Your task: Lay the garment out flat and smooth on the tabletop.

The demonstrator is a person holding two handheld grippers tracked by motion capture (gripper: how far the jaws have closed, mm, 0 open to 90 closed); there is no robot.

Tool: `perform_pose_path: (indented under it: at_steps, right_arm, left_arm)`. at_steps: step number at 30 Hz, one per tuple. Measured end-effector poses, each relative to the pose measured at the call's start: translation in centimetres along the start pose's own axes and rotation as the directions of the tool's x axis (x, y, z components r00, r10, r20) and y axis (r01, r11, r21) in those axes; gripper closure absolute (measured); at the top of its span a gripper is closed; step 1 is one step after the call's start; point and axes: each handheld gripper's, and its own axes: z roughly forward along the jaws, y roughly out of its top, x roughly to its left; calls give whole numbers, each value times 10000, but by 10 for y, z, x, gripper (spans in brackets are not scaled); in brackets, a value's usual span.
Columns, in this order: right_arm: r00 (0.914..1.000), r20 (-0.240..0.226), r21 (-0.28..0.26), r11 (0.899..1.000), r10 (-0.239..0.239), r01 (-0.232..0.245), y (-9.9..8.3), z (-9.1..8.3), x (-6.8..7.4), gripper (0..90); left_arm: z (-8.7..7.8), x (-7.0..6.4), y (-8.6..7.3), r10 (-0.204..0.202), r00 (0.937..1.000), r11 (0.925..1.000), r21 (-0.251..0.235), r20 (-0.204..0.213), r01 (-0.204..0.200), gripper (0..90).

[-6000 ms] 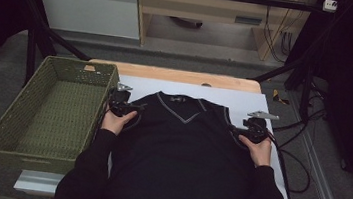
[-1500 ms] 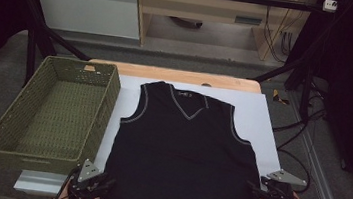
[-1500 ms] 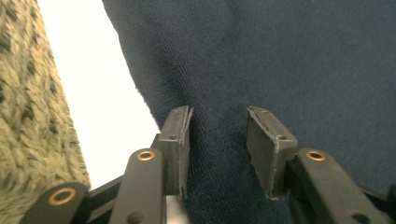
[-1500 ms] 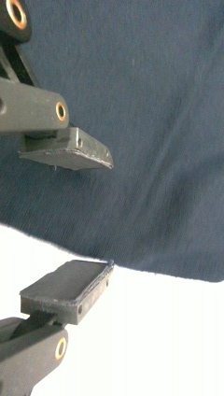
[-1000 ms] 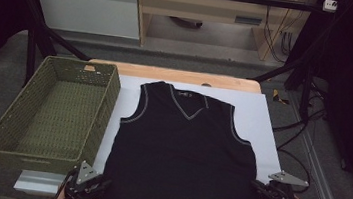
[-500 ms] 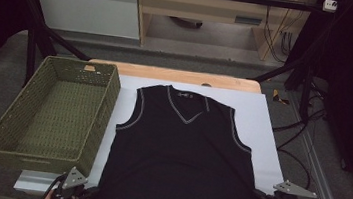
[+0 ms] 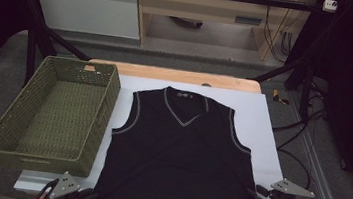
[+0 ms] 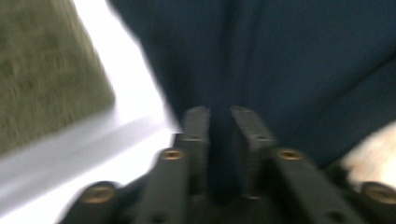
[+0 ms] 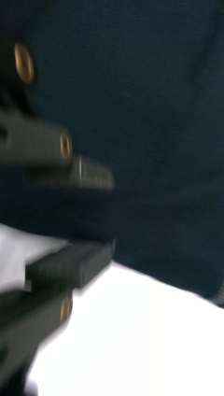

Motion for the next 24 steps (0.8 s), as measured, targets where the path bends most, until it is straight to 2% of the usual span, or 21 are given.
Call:
perform_pose_path:
  at_steps: [1, 2, 4, 7, 9, 12, 15, 17, 20, 24]
  right_arm:
    - [10000, 68, -224, 9997, -35, 37, 4, 1, -2, 500]
    - [10000, 83, -405, 9992, -47, 50, 8, 3, -3, 471]
    - [9999, 110, -756, 9971, -57, 65, 18, 9, -6, 417]
    - [9998, 93, -1013, 9946, -198, 207, 36, 22, -11, 350]
    - [9995, 96, -1129, 9932, -287, 296, 47, 31, -14, 315]
    - [9990, 159, -1311, 9904, -428, 445, 66, 46, -20, 293]
    - [9995, 186, -1459, 9889, -267, 291, 81, 55, -26, 267]
    - [9996, 205, -1659, 9859, -178, 210, 92, 62, -31, 238]
    - [9996, 297, -1758, 9844, -34, 86, 106, 74, -38, 222]
    - [9994, 356, -1634, 9866, 32, 26, 123, 94, -48, 208]
  left_arm:
    - [2, -1, 4, 51, 10000, 9998, -194, 81, -50, 588]
    - [6, -4, 10, 392, 9992, 9985, -395, 84, -388, 546]
    - [13, -6, 19, 700, 9975, 9961, -555, 105, -693, 453]
    - [30, -9, 33, 1269, 9916, 9876, -965, 247, -1240, 331]
    - [43, -9, 41, 1436, 9879, 9837, -1180, 591, -1359, 284]
    - [59, -9, 51, 1406, 9840, 9828, -1357, 1097, -1253, 200]
    - [73, -9, 62, 1671, 9771, 9748, -1705, 1318, -1437, 154]
    - [81, -5, 69, 1628, 9768, 9722, -1916, 1389, -1348, 123]
    - [91, 1, 78, 1460, 9760, 9728, -2029, 1616, -1120, 76]
    - [100, 11, 84, 1411, 9766, 9696, -2216, 1621, -1033, 33]
